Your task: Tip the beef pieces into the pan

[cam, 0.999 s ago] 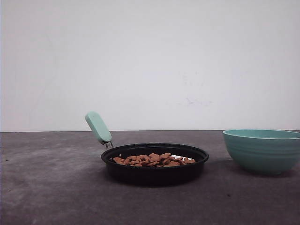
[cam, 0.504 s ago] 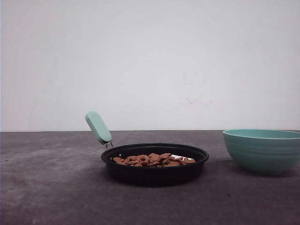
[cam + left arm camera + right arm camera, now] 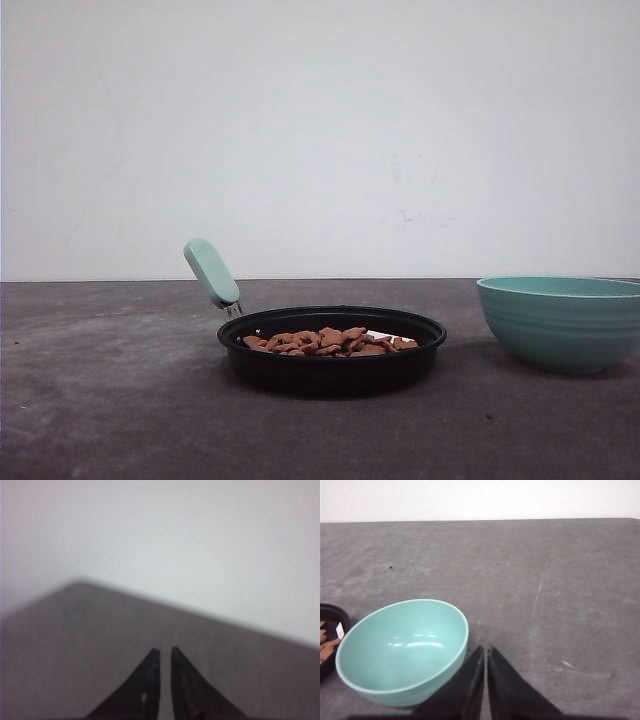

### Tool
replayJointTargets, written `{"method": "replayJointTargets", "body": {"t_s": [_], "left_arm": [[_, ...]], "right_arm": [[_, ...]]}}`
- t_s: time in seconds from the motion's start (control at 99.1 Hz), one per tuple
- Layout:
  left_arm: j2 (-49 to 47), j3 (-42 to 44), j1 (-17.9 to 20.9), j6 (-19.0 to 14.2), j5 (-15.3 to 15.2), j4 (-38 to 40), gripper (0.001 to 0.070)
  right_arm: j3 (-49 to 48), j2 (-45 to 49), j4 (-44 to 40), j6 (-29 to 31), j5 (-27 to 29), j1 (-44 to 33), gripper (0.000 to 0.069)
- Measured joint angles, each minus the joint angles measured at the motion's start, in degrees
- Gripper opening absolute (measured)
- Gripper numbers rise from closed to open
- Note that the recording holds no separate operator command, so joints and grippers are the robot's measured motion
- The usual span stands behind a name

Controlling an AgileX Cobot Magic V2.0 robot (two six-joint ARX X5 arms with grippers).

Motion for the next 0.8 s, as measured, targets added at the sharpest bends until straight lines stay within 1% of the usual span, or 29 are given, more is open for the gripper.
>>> {"method": "replayJointTargets", "body": {"t_s": [0.101, 0.161, 0.182, 0.252, 0.353, 0.434, 0.585, 0.686, 0.757, 0.797], "left_arm": [[-4.8, -10.6, 2.1, -4.5, 6.9, 0.3, 0.0014], [-7.7, -16.1, 3.2, -6.4, 9.6, 1.7, 0.0014], [-8.0, -17.5, 3.6, -6.8, 10.1, 2.5, 0.0014], [-7.6, -21.3, 4.6, -7.8, 10.1, 5.5, 0.0014], [-7.9, -26.0, 4.8, -7.9, 10.1, 9.7, 0.0014], [-7.9, -28.7, 5.0, -6.8, 10.1, 12.5, 0.0014], [-7.8, -31.0, 5.0, -3.7, 10.1, 14.2, 0.0014], [-7.9, -31.5, 5.2, 0.2, 10.0, 16.3, 0.0014], [-7.9, -31.8, 6.2, 2.8, 10.1, 17.4, 0.0014], [-7.9, -31.9, 7.0, 3.7, 10.0, 17.7, 0.0014]], "right_arm": [[0.0, 0.0, 0.0, 0.0, 0.0, 0.0, 0.001], [0.0, 0.0, 0.0, 0.0, 0.1, 0.0, 0.001], [0.0, 0.0, 0.0, 0.0, 0.1, 0.0, 0.001], [0.0, 0.0, 0.1, 0.0, 0.1, 0.0, 0.001], [0.0, 0.0, 0.2, 0.0, 0.1, 0.0, 0.001], [0.0, 0.0, 0.3, 0.0, 0.1, 0.0, 0.001], [0.0, 0.0, 0.5, 0.0, 0.1, 0.0, 0.001], [0.0, 0.0, 0.7, 0.0, 0.1, 0.0, 0.001], [0.0, 0.0, 0.7, 0.0, 0.1, 0.0, 0.001], [0.0, 0.0, 0.7, 0.0, 0.1, 0.0, 0.001]]}}
